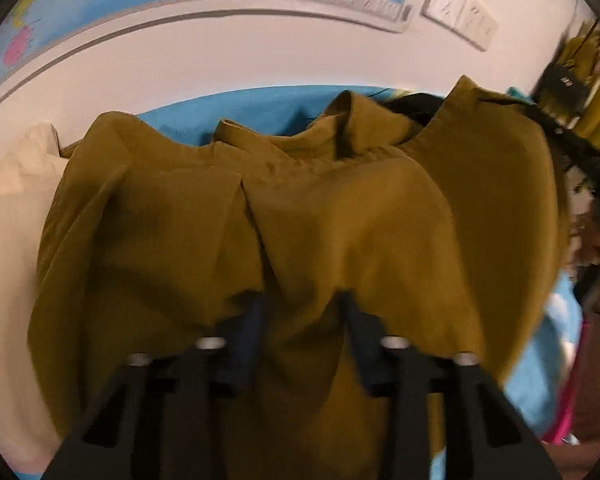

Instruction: Fold large clothes

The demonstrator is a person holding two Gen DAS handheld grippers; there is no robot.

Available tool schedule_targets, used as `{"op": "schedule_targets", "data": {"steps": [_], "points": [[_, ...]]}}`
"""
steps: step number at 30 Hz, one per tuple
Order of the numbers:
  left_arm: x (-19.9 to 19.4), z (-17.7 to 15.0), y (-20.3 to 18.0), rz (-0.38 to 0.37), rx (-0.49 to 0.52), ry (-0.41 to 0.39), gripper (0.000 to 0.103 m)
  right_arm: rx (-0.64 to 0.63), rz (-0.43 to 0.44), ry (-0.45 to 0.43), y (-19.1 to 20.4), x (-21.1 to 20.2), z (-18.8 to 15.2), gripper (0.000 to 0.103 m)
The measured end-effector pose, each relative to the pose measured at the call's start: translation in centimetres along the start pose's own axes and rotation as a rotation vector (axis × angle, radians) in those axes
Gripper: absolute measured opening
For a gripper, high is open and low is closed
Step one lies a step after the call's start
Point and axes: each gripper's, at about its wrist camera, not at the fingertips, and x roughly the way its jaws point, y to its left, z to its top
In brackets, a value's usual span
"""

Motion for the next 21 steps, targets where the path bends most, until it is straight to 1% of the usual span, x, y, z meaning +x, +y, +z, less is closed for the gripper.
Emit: {"op": "schedule_targets", "data": {"steps": [1,2,3,5,6,7,8,9,10,11,12,13,14,15,16,17,19,20,21], "points": [[0.5,0.4,0.3,0.009,-0.024,-0.009,0.012,-0.006,-0.005,0.048,-0.2,1.2,-0.6,0.003],[0.8,0.7,0.8,0.001,-0.057,-0.02,0.006,-0.012,-0.019,0.086,-0.3,2.1,-1.2,0.003],[0.9,0.9,1.3,0.001,-0.072,-0.029,0.006,-0.01,-0.044,0.138,-0.8,3.4,-2.1,0.003],[1.4,1.2,2.2,-0.013,-0.117,-0.042,0.007,0.012,-0.053,0.255,-1.6,5.8,-3.8,0.006],[1.5,1.1,2.5,-0.033,-0.133,-0.045,0.008,0.021,-0.067,0.272,-1.9,6.0,-4.4,0.012],[1.4,0.9,2.8,-0.048,-0.14,-0.058,0.008,0.028,-0.066,0.274,-2.1,5.9,-4.6,0.015],[0.7,0.5,3.0,-0.065,-0.149,-0.092,0.011,0.032,-0.057,0.265,-2.3,5.3,-4.6,0.02],[-0.1,0.1,3.1,-0.072,-0.154,-0.12,0.018,0.038,-0.052,0.247,-2.5,4.4,-4.5,0.035],[-1.0,-0.4,3.2,-0.086,-0.155,-0.146,0.037,0.054,-0.03,0.203,-2.8,2.8,-4.2,0.043],[-2.7,-1.5,3.4,-0.114,-0.155,-0.195,0.062,0.062,-0.01,0.176,-3.0,1.7,-4.0,0.056],[-3.7,-2.2,3.5,-0.114,-0.151,-0.232,0.067,0.071,0.009,0.148,-3.5,0.0,-3.9,0.058],[-5.2,-3.3,3.5,-0.094,-0.146,-0.285,0.068,0.08,0.02,0.134,-3.9,-1.4,-4.1,0.06],[-6.4,-4.3,3.6,-0.072,-0.135,-0.313,0.073,0.091,0.028,0.126,-4.5,-2.5,-4.6,0.069],[-7.7,-5.6,3.9,-0.038,-0.133,-0.345,0.08,0.105,0.031,0.122,-5.0,-3.3,-5.0,0.073],[-8.6,-6.8,4.1,-0.004,-0.146,-0.366,0.088,0.126,0.031,0.121,-5.6,-4.1,-5.8,0.074],[-9.3,-8.2,4.5,0.018,-0.156,-0.381,0.088,0.144,0.034,0.137,-6.3,-4.9,-6.7,0.076],[-10.3,-10.6,5.6,0.033,-0.176,-0.371,0.091,0.183,0.039,0.175,-7.6,-5.8,-8.8,0.081],[-10.1,-11.6,6.1,0.051,-0.197,-0.35,0.096,0.197,0.047,0.193,-7.9,-6.0,-9.5,0.084],[-9.6,-12.2,6.4,0.052,-0.216,-0.329,0.096,0.214,0.074,0.215,-7.8,-5.7,-10.4,0.085]]}}
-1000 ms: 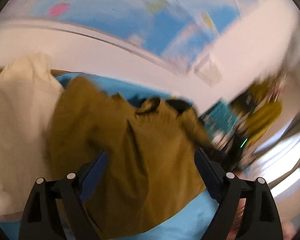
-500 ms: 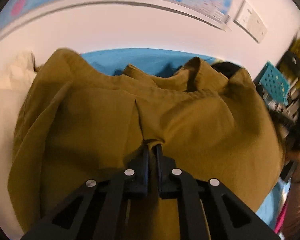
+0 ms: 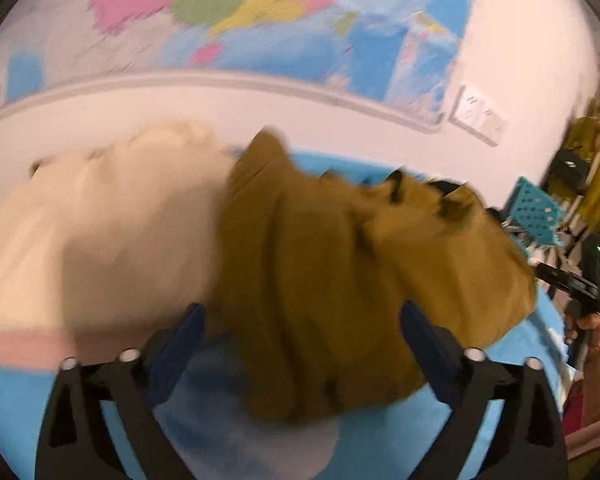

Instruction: Fold large clothes

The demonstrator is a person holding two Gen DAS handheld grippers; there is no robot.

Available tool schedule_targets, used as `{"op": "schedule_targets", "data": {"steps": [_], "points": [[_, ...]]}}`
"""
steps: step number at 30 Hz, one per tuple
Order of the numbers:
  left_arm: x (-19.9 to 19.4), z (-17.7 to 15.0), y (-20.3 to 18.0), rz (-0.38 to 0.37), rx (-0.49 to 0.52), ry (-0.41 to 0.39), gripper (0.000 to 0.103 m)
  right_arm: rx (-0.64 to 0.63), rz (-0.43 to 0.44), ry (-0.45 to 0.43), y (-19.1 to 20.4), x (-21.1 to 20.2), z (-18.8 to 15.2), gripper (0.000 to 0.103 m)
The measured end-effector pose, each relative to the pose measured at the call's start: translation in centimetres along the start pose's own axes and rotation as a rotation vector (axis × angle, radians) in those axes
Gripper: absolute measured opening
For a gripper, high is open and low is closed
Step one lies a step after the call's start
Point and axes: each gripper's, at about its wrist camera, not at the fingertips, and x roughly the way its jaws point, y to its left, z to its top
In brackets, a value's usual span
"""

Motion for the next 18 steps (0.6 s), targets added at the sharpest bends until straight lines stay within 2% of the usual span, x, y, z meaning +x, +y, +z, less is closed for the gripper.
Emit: {"op": "schedule_targets", "data": {"steps": [1,4,6,7,8,9,10,11,13,15,16,18], "points": [[-0.1,-0.6,0.5,-0.008,-0.01,0.017,0.096,0.002,0.043,0.03,-0.1,0.4,-0.9,0.085],[1.8,-1.6,1.0,-0.074,-0.04,0.084,0.096,-0.037,0.086,0.072,0.9,1.7,-1.9,0.085],[3.9,-1.8,0.3,-0.113,-0.051,0.125,0.088,-0.018,0.123,0.088,0.8,2.6,-1.6,0.075],[4.9,-1.8,0.0,-0.107,-0.061,0.156,0.087,-0.011,0.145,0.081,0.8,2.7,-1.4,0.069],[5.4,-1.8,-0.6,-0.069,-0.055,0.155,0.079,-0.009,0.156,0.071,0.8,2.5,-1.2,0.047],[5.4,-1.6,-1.4,-0.054,-0.023,0.153,0.057,-0.017,0.143,0.063,0.8,2.0,-1.0,0.032],[5.1,-1.4,-1.8,-0.039,-0.01,0.16,0.051,-0.011,0.158,0.055,0.8,1.4,-0.9,0.026],[4.5,-1.3,-1.7,-0.037,-0.013,0.164,0.039,0.001,0.201,0.031,0.9,0.1,-0.7,0.019],[1.9,-0.9,-1.1,-0.133,-0.068,0.155,0.029,-0.026,0.226,-0.023,1.7,-2.8,-0.3,0.017],[-0.5,-1.2,-1.0,-0.24,-0.1,0.174,0.029,-0.067,0.234,-0.095,2.4,-7.0,-0.3,0.016],[-1.2,-1.5,-0.9,-0.264,-0.1,0.182,0.029,-0.074,0.246,-0.109,2.4,-8.6,-0.5,0.016],[-2.3,-2.8,-0.9,-0.329,-0.115,0.229,0.032,-0.071,0.235,-0.087,1.7,-9.8,-1.6,0.016]]}}
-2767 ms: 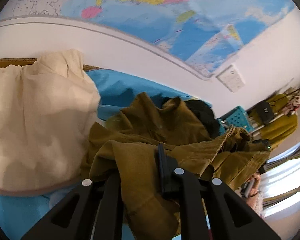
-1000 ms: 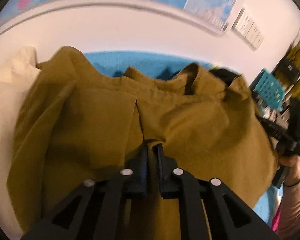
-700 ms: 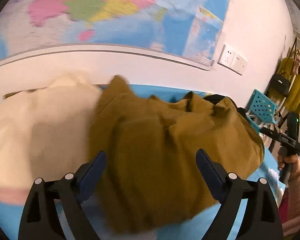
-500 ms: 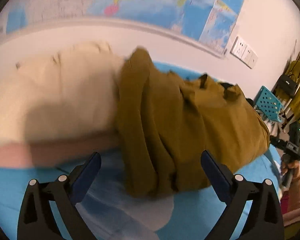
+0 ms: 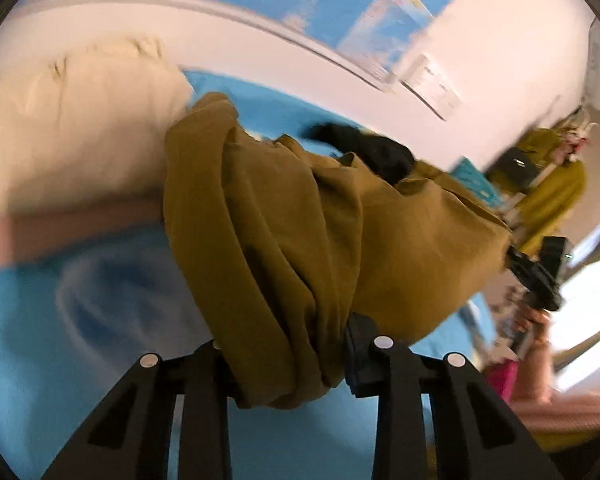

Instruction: Fold large clothes

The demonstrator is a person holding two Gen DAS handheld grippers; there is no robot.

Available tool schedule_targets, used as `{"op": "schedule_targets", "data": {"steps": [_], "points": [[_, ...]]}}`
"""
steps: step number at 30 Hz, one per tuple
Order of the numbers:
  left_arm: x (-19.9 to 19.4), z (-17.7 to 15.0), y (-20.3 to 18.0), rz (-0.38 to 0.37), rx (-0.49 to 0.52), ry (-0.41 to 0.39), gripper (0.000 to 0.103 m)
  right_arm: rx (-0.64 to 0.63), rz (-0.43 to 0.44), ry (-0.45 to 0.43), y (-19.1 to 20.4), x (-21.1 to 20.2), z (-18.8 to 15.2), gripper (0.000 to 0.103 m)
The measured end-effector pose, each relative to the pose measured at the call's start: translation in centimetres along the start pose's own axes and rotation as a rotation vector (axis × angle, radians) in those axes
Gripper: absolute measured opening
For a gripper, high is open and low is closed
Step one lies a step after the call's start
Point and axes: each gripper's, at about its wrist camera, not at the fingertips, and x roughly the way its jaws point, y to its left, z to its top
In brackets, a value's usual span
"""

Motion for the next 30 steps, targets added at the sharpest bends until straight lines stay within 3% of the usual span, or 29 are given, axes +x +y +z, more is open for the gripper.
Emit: {"op": "schedule_targets", "data": {"steps": [2,3,4,5,7,8,9,11,13,16,18,22,25,27,28,29,30], "points": [[1.1,-1.4,0.6,0.021,-0.017,0.079,0.041,0.016,-0.097,0.121,-1.4,0.9,-2.2,0.021],[2.2,-2.2,0.9,0.093,-0.002,0.131,0.045,0.047,-0.159,0.197,-2.5,1.9,-3.6,0.028],[2.6,-2.1,1.1,0.122,-0.003,0.141,0.051,0.066,-0.197,0.241,-3.3,2.6,-4.5,0.032],[2.6,-2.0,1.2,0.169,-0.004,0.129,0.064,0.072,-0.227,0.263,-3.7,2.9,-5.2,0.041],[1.3,-1.3,0.6,0.215,0.028,0.073,0.067,0.07,-0.267,0.22,-3.2,2.0,-4.7,0.05],[-0.3,-0.6,-0.2,0.239,0.058,-0.005,0.069,0.047,-0.307,0.168,-2.3,0.8,-3.9,0.059],[-1.5,-0.1,-0.8,0.253,0.085,-0.054,0.076,0.022,-0.327,0.125,-1.5,-0.1,-3.2,0.061],[-3.6,0.6,-2.4,0.241,0.162,-0.133,0.08,-0.053,-0.324,0.048,0.7,-1.4,-1.5,0.061],[-3.8,1.5,-4.0,0.218,0.224,-0.156,0.081,-0.131,-0.252,0.02,3.3,-0.6,0.3,0.062],[-1.4,2.1,-6.0,0.189,0.306,-0.098,0.081,-0.219,-0.163,0.069,5.9,3.0,2.0,0.062],[1.8,2.6,-6.8,0.202,0.343,-0.039,0.076,-0.282,-0.142,0.141,7.2,7.6,3.0,0.06],[7.3,4.5,-6.7,0.227,0.308,0.056,0.07,-0.305,-0.113,0.293,8.0,15.5,4.0,0.06],[9.1,4.7,-6.4,0.256,0.337,0.077,0.063,-0.351,-0.161,0.392,8.0,19.7,3.1,0.059],[10.4,4.9,-6.5,0.264,0.342,0.095,0.045,-0.338,-0.172,0.455,7.2,21.7,2.3,0.046],[10.9,5.0,-6.3,0.277,0.34,0.097,0.039,-0.337,-0.181,0.461,7.1,22.0,2.1,0.036],[11.2,5.1,-5.9,0.284,0.331,0.1,0.03,-0.362,-0.188,0.465,7.2,22.2,1.8,0.02],[11.3,5.3,-5.7,0.281,0.317,0.102,0.026,-0.382,-0.194,0.449,7.5,22.1,1.9,0.015]]}}
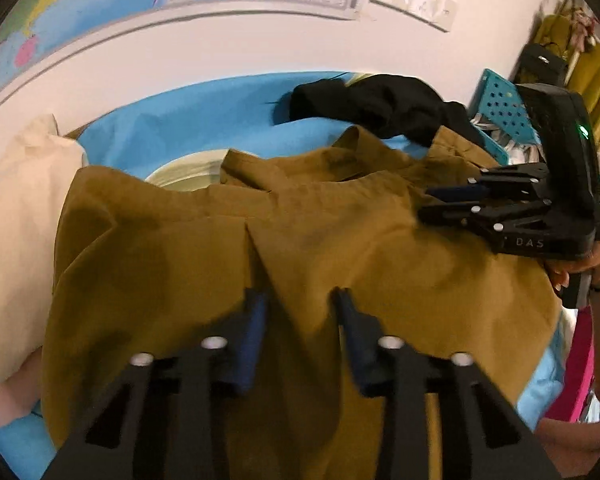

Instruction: Fold large clothes

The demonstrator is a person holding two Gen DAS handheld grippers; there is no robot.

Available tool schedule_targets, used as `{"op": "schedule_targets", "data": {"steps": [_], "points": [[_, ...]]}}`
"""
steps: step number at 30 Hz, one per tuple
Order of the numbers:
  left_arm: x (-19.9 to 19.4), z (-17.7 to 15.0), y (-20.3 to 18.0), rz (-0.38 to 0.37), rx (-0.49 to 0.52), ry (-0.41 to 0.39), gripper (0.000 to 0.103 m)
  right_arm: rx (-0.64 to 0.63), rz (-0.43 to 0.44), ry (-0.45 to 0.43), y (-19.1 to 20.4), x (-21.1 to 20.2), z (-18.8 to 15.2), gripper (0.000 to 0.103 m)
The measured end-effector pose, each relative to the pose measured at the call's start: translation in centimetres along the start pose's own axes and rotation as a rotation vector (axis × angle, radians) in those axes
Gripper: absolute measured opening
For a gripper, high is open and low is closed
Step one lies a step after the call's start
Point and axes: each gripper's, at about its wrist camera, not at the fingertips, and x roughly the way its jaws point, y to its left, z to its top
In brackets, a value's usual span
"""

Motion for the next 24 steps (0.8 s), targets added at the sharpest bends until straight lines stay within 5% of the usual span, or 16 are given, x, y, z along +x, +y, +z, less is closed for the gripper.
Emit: {"op": "schedule_targets", "data": {"steps": [3,7,10,12,15,16,18,19,21,24], "points": [[-0.6,0.6,0.7,-0.065,-0.041,-0.027,0.007,-0.046,-0.053,-0.094,1.0,-2.1,0.7,0.009],[-2.5,1.5,1.0,-0.066,-0.067,-0.117,0.004,-0.116,-0.141,-0.298,2.9,-5.9,2.4,0.001],[-1.9,1.9,1.6,-0.013,-0.086,-0.12,0.006,-0.157,-0.175,-0.212,3.3,-2.8,2.7,0.001],[-0.1,1.7,2.2,0.022,-0.098,-0.07,0.018,-0.136,-0.163,-0.113,2.4,0.4,2.2,0.003],[1.5,1.3,3.4,-0.003,-0.131,-0.047,0.02,-0.087,-0.134,-0.059,1.1,2.6,1.1,0.01],[1.6,1.2,3.7,-0.027,-0.146,-0.054,0.02,-0.075,-0.131,-0.071,1.0,2.4,1.0,0.012],[1.1,1.1,4.3,-0.054,-0.179,-0.076,0.027,-0.045,-0.123,-0.119,0.5,0.7,0.9,0.037],[0.6,1.1,4.4,-0.054,-0.185,-0.098,0.032,-0.031,-0.115,-0.147,0.2,-0.2,0.7,0.042],[-0.9,0.6,4.1,-0.053,-0.17,-0.139,0.049,0.017,-0.078,-0.2,-0.5,-2.9,0.2,0.043],[-3.1,-0.6,3.1,-0.014,-0.096,-0.19,0.059,0.092,-0.033,-0.244,-2.2,-5.7,-1.3,0.044]]}}
